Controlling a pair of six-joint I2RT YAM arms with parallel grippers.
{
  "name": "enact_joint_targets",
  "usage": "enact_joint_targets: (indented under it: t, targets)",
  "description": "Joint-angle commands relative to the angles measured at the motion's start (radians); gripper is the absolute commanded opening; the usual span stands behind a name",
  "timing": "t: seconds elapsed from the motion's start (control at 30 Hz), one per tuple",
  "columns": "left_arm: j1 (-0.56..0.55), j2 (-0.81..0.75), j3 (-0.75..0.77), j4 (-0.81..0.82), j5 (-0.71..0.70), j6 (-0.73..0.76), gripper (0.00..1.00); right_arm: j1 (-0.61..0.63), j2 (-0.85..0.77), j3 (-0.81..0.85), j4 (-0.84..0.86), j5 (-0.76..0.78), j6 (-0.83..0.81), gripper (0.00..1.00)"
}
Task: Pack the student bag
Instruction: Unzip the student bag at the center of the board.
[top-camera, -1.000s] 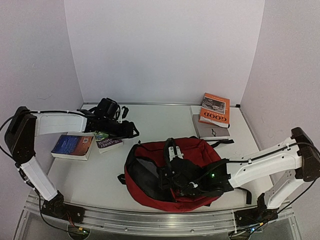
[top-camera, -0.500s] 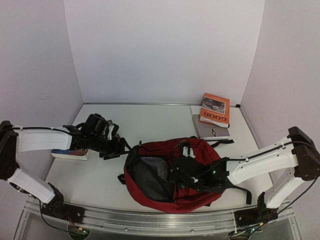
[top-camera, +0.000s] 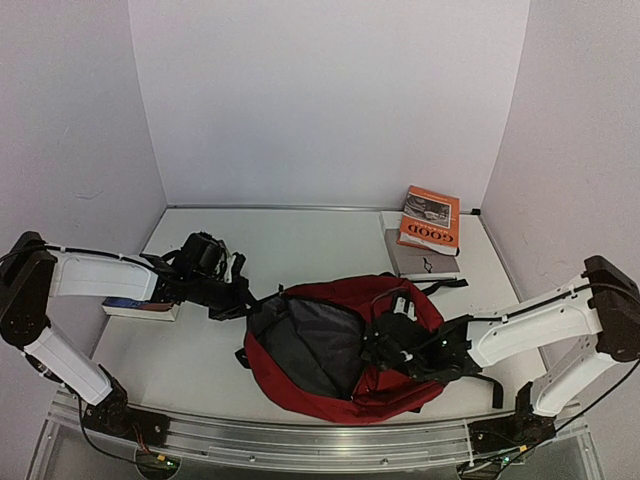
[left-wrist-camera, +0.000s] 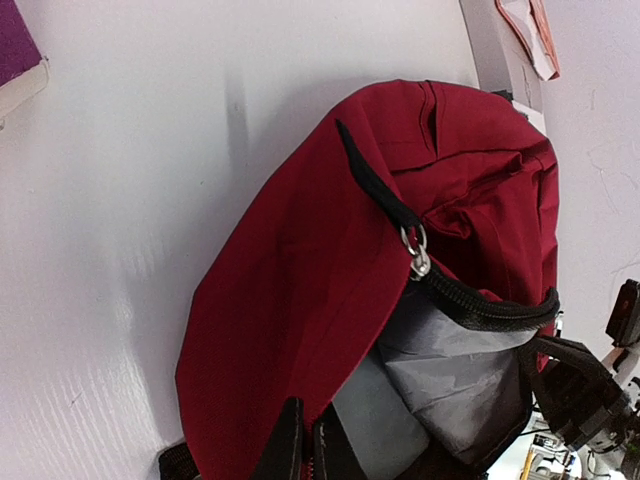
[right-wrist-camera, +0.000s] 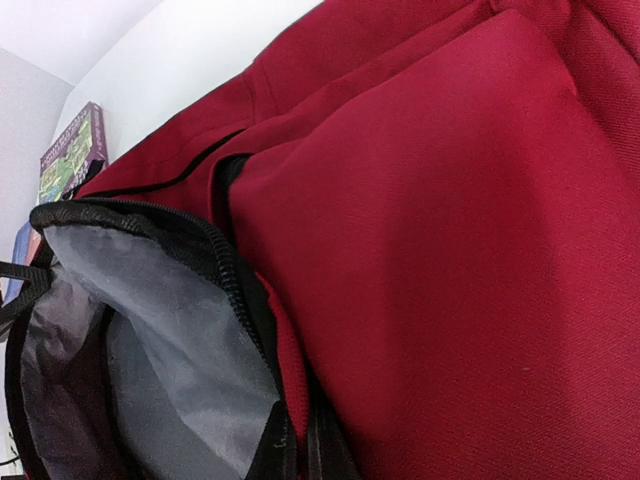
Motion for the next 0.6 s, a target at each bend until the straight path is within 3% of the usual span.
enact_joint_targets:
  t: [0.0, 0.2, 0.27, 0.33, 0.57]
  targets:
    - [-0.002, -0.016, -0.007, 0.084, 0.021, 0.011, 0.0, -0.021, -0.091, -0.015, -0.006, 0.014, -0.066, 0.28]
    - [-0.002, -0.02, -0.003, 0.104, 0.073, 0.038, 0.0, -0.021, -0.142, 0.103, -0.006, -0.065, -0.44, 0.82]
    - [-0.002, -0.022, -0.001, 0.103, 0.081, 0.042, 0.0, -0.022, -0.138, 0.156, -0.037, -0.089, -0.539, 0.94]
    - [-0.002, -0.028, -0.001, 0.103, 0.083, 0.044, 0.0, -0.029, -0.114, 0.209, -0.06, -0.128, -0.631, 0.98]
    - [-0.002, -0.043, -0.001, 0.103, 0.084, 0.042, 0.0, -0.137, 0.104, 0.415, -0.155, -0.296, -0.839, 0.98]
